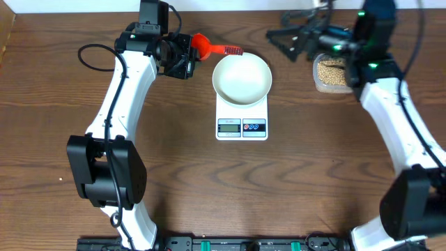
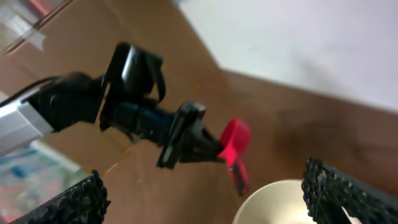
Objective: Scoop item into bowl and weigh 50g on scale
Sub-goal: 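Reach the right gripper to the scoop handle above the bowl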
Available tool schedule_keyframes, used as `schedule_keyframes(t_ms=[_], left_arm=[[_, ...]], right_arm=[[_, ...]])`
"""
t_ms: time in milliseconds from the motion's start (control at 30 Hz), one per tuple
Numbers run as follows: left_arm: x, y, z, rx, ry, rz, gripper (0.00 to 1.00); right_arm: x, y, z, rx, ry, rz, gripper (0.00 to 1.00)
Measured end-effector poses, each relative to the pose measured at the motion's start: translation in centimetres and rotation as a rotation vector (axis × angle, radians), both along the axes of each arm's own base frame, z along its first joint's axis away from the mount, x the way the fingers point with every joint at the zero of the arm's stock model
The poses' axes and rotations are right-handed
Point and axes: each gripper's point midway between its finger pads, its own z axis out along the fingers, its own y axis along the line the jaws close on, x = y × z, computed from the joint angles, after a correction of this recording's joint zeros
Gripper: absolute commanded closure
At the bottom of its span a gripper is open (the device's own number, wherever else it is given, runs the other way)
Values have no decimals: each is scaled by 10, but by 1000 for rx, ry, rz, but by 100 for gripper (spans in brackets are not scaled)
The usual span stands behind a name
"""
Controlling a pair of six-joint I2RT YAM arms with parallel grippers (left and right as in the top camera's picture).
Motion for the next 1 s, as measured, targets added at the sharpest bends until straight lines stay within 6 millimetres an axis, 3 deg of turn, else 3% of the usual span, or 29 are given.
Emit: schedule_keyframes(t_ms=[133,300,433,1000], left_arm=[[0,1,0,4,0,3,93],[-1,1,-1,6,4,4,93],[-1,1,-1,6,8,3,93],[-14,-4,-6,-2,56,-23,93]], right_arm=[[-3,10,-21,8,96,50,1],[-1,11,-24,21,139,47,1],[3,15,-30,15,191,4,27],[5,49,-79,-86,410,-156,45]])
